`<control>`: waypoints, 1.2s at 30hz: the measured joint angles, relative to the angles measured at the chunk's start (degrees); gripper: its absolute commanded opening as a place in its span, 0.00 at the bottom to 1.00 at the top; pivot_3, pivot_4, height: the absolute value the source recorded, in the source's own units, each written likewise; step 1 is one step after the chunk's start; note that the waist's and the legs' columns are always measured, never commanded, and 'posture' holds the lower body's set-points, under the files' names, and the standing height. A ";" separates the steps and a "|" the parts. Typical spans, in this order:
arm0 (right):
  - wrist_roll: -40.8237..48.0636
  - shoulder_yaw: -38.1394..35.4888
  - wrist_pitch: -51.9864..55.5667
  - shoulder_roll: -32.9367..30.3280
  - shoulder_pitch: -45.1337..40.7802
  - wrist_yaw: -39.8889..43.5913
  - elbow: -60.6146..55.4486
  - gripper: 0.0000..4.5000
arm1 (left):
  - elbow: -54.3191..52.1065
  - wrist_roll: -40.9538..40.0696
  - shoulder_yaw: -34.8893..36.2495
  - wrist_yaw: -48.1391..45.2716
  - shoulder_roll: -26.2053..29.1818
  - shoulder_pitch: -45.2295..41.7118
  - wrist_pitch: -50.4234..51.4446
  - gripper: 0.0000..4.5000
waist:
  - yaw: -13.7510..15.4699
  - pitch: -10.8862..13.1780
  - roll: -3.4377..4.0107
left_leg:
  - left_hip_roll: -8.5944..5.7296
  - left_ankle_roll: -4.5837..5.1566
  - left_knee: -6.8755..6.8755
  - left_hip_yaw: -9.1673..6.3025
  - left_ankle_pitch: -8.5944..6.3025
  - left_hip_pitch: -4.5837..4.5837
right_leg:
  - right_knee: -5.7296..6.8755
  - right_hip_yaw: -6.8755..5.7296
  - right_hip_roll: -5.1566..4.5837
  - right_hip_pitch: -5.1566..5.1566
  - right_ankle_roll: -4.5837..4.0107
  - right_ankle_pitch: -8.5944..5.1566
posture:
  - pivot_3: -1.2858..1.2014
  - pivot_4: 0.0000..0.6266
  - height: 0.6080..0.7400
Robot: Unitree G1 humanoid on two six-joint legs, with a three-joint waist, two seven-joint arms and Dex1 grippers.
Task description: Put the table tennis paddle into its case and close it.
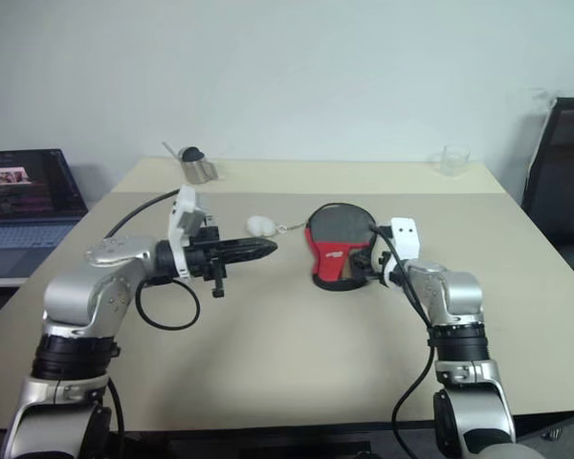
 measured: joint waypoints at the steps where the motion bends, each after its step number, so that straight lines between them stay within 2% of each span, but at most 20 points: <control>1: -0.32 0.00 -0.37 0.10 -0.02 -0.21 0.61 1.00 | -0.55 -0.17 0.00 0.23 0.04 0.22 0.12 0.01 | 0.00 0.00 0.00 | 0.00 0.00 0.00 0.00 0.00 0.00 | 0.00 0.00 0.00 0.00 0.00 0.00 | 0.52 0.24 1.00; 13: -2.60 -0.55 -6.41 2.91 -2.40 -2.43 12.02 1.00 | -3.57 -2.15 -0.27 2.00 0.46 0.93 2.05 0.01 | -0.05 0.00 0.00 | 0.01 0.00 -0.09 0.00 0.00 0.00 | -0.11 0.01 0.00 0.00 0.00 0.00 | 0.52 0.24 1.00; 19: -2.81 -0.52 -7.58 4.05 -2.52 -2.43 12.77 1.00 | -4.38 -2.73 -0.27 2.75 1.14 1.91 2.42 0.01 | -0.28 0.00 0.00 | 0.04 0.00 -0.29 0.02 0.00 0.02 | -0.30 0.02 -0.01 0.00 0.00 0.01 | 0.52 0.24 1.00; 20: -2.92 -0.52 -7.68 4.18 -2.52 -2.43 12.77 0.96 | -4.70 -2.80 -0.27 3.01 1.28 1.91 2.44 0.00 | -0.33 0.00 0.00 | 0.04 0.00 -0.32 0.02 0.00 0.02 | -0.31 0.03 -0.01 0.00 0.00 0.01 | 0.52 0.24 1.00; 36: -3.39 -0.49 -7.90 4.65 -2.52 -2.62 12.75 0.96 | -5.50 -3.96 -0.27 4.53 2.21 2.24 2.11 0.00 | -0.55 0.00 0.00 | 0.05 0.00 -0.39 0.03 0.00 0.06 | -0.35 0.03 -0.02 0.00 0.00 0.00 | 0.52 0.24 1.00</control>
